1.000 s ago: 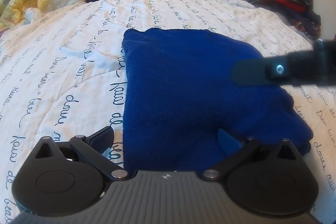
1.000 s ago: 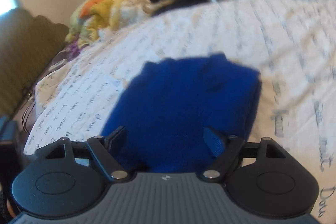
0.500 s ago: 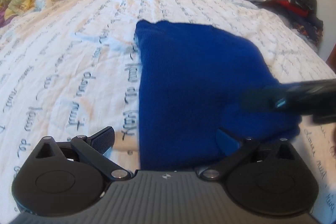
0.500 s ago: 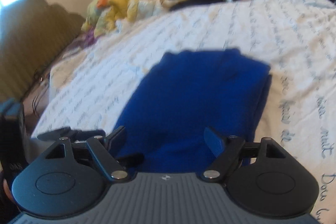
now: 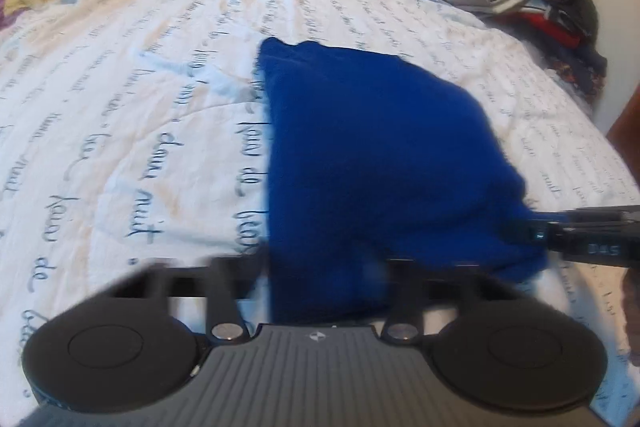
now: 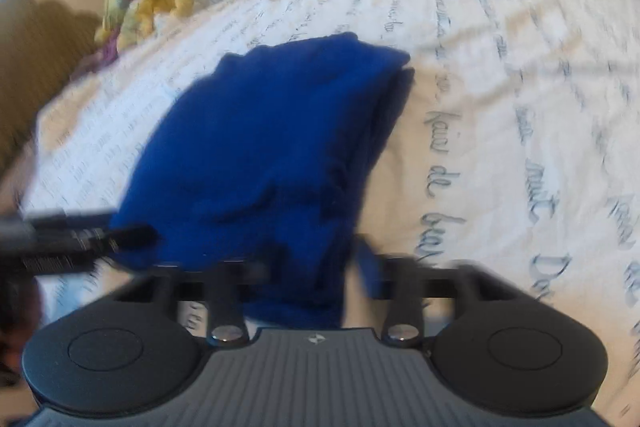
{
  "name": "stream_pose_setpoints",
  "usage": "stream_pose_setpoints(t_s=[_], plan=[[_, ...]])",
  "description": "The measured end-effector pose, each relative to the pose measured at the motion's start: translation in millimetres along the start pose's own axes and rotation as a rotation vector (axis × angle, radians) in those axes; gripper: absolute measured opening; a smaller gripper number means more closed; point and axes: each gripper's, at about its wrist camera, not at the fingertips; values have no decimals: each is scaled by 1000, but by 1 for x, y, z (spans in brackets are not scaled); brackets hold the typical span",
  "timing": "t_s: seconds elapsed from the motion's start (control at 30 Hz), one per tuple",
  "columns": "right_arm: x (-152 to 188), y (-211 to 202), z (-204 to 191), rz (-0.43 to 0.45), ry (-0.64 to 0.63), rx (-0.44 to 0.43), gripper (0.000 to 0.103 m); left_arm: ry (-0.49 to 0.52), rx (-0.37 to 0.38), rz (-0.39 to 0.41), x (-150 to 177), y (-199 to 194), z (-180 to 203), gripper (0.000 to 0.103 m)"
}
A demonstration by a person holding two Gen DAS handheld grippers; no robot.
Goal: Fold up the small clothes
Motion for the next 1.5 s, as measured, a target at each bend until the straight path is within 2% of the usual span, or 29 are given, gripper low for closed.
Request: stream_pose_setpoints(t_s=[0.07,0.13,0.23,0.3,0.33,0.37,0.4,0.43,0.47,0.5,0.53,0.57,0.63,0.67,0.73,0.77,0.8,0.93,0.97,1.0,1.03,1.07,1.1,1.17,1.23,1.27,1.3,1.4,1.5], plan=[[-9,-1,9,-9,0,-14,12,2,-4,0,-2,-4,4,14],[-15,-6,18,25,-5,42,10,40,-23,9,4,-5,5,15],[-9,-1,16,-21,3,19,10,43,-43,24,12,-5,-2,31],[-9,-6,10,-34,-24,35,13,53,-58,10,10,-10,-4,48],[-11,-9,16,-54,14,6,17,50,-72,18,8,-15,-6,63],[-19,-12,25,-68,67,-43,33,59,-73,42,5,-21,-7,71],[-25,-17,35,-52,115,-91,56,81,-73,79,-2,-28,-6,74],[-34,-22,44,-2,154,-122,71,113,-82,118,-9,-32,0,79],[-43,-26,52,68,192,-137,92,150,-95,156,-18,-33,6,84],[-54,-25,60,129,217,-149,95,191,-108,190,-27,-30,15,85],[-67,-20,68,165,239,-169,95,225,-113,212,-34,-24,22,86],[-83,-9,77,164,279,-191,95,255,-116,212,-41,-13,31,85],[-113,22,89,118,346,-221,94,296,-89,168,-47,12,48,83],[-126,39,90,90,347,-220,85,307,-61,148,-46,21,54,83],[-145,70,84,19,308,-172,30,358,-69,128,-34,41,68,87],[-152,82,77,-14,269,-132,7,389,-91,152,-28,44,73,91],[-156,87,65,-1,194,-98,7,405,-98,164,-22,47,75,92],[-154,67,14,162,-130,28,7,396,-89,183,-15,52,72,95],[-150,75,9,155,-200,92,7,402,-91,188,-14,52,71,95],[-145,89,10,102,-242,158,7,406,-94,188,-14,52,71,95],[-141,97,16,77,-234,168,10,405,-96,185,-15,49,71,95],[-137,92,23,97,-189,142,11,400,-94,185,-15,45,70,94],[-137,84,30,68,-124,114,11,391,-87,189,-14,39,65,94],[-134,62,41,69,-24,61,15,385,-66,200,-11,26,55,94],[-115,34,48,80,92,-38,35,422,-66,213,-1,13,49,94],[-102,25,53,66,134,-106,59,450,-81,228,5,8,47,94],[-90,18,56,48,155,-161,69,487,-104,242,13,4,46,94],[-54,3,60,17,204,-261,69,592,-163,245,33,-2,46,94],[-33,-5,58,-7,226,-298,69,648,-143,218,45,-1,44,94]])
Point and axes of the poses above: each gripper's, at about its wrist camera, not at the fingertips, and y roughly the way its jaws point, z to its right, x to its underside, and after that the axes turned 6 degrees about -z, right-handed
